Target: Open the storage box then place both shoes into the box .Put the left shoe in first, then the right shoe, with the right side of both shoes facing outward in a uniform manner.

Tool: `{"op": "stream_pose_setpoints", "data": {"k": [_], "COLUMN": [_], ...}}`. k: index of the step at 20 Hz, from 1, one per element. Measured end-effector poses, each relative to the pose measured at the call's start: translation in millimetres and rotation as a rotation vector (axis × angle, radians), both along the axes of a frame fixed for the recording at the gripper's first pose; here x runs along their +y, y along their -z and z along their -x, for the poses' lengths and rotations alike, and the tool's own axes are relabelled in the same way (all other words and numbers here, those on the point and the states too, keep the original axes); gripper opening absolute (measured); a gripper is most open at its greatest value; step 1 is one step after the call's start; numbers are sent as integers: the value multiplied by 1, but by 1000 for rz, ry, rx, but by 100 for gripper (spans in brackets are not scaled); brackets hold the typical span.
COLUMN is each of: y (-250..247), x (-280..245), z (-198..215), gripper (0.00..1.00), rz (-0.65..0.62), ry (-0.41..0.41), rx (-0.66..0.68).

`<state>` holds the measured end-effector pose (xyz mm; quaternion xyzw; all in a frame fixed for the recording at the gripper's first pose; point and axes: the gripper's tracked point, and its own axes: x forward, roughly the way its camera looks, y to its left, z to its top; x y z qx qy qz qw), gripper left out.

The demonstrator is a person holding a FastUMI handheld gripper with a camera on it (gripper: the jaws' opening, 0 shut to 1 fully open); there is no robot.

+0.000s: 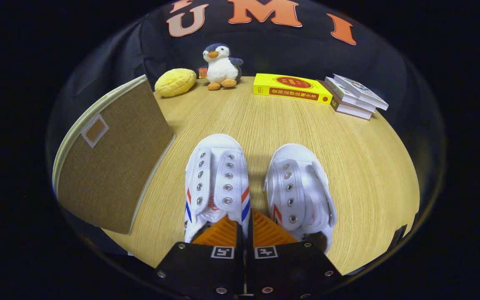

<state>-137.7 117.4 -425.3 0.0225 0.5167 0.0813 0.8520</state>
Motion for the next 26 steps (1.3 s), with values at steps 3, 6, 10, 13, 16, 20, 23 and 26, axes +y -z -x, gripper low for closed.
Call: {"op": "stream_pose_setpoints", "data": {"k": [3,6,10,13,16,20,23,26], "y": [-2,-16,-47,-68,-68,-93,-125,-167], "x": [-1,13,21,30,38,54,61,69], "z": [3,-1,-24,-41,-48,-61,-76,-96], "gripper": [4,1,1,1,1,0,0,0], "rz": [-22,-159,-247,-306,-304,-344,-378,-401], "ry": [5,90,171,202,195,171,184,163], "rx": [47,87,43,6,6,-57,-100,-172]}}
